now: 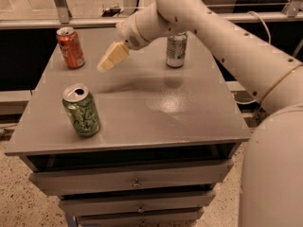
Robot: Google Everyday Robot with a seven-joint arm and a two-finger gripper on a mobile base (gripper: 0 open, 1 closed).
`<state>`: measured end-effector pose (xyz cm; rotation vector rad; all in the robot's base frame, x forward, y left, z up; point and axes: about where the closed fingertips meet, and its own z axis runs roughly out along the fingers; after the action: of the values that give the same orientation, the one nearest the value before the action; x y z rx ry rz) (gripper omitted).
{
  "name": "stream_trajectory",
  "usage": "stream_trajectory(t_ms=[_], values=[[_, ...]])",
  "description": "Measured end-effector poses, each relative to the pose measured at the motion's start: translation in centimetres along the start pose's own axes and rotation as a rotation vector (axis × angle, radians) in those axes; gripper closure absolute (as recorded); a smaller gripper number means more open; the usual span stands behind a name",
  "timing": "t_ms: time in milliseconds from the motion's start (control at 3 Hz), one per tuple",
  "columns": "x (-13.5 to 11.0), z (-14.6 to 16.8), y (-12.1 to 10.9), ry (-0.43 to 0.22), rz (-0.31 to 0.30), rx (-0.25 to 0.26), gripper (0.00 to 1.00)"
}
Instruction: Pick coke can
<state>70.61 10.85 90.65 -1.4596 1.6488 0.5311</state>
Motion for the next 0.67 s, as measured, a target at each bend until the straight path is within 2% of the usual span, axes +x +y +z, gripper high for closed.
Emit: stream_trajectory(t_ms=[333,667], values=[[-1.4,2.7,-1.4,-0.099,0.016,0.006,0.00],[-3.3,5.4,-2.1,-0.197,0.050,-0.013,0.00]])
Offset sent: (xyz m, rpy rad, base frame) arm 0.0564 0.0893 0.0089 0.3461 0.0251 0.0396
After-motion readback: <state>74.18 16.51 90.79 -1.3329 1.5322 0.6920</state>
